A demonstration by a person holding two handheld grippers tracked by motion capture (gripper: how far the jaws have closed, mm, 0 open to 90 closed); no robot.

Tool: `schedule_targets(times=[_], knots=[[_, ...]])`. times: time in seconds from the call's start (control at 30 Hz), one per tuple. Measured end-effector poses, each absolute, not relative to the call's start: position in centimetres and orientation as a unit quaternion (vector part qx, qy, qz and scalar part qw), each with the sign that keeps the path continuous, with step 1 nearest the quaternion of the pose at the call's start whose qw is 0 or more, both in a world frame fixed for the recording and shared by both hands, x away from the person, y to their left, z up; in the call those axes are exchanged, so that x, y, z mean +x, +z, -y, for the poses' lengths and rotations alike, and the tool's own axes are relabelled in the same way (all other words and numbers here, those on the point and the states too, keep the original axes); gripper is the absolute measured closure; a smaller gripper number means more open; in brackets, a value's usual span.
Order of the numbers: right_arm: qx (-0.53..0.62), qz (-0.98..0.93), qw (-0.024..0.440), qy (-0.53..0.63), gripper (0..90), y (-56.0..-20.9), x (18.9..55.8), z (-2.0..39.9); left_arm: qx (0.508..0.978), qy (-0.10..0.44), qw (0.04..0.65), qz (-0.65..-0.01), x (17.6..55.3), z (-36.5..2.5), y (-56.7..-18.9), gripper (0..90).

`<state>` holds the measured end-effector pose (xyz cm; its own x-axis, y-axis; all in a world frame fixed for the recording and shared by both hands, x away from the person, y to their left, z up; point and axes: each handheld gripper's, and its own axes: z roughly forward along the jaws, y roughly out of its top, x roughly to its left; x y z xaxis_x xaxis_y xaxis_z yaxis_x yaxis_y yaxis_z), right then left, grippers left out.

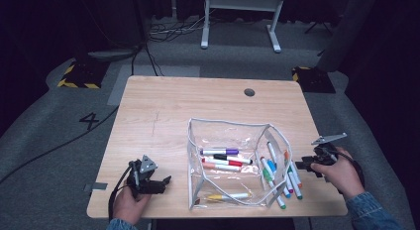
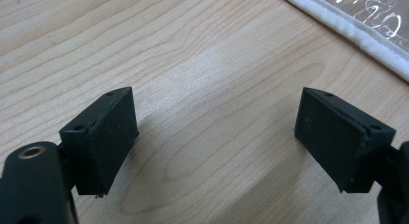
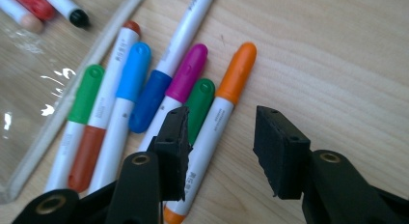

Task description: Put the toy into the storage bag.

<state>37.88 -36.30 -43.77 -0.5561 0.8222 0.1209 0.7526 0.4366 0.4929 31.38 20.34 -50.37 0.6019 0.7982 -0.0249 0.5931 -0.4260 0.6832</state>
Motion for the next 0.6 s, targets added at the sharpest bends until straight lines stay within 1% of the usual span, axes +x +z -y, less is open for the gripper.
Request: schedule_targets(times=[0.17,0.3,0.37,0.43,0.57,0.6], knots=[[0.475,-0.844,0.054,0.244,57.6,-45.5,38.3,36.1,0.831,0.154,0.334,-0.419,31.4,-20.3,-50.4,15.2],[0.476,-0.845,0.056,0.238,59.6,-46.1,38.7,36.0,0.831,0.154,0.334,-0.418,31.4,-20.3,-50.4,15.2],[0.478,-0.845,0.067,0.228,61.4,-46.2,38.9,36.1,0.831,0.154,0.334,-0.418,31.4,-20.3,-50.4,15.2],[0.481,-0.845,0.074,0.221,65.0,-46.3,39.0,36.3,0.831,0.154,0.334,-0.419,31.4,-20.3,-50.4,15.2],[0.497,-0.839,0.082,0.207,75.8,-46.8,39.3,36.8,0.831,0.154,0.334,-0.418,31.4,-20.3,-50.4,15.2],[0.503,-0.835,0.087,0.206,76.1,-46.8,39.3,37.0,0.831,0.153,0.333,-0.418,31.4,-20.4,-50.4,15.2]])
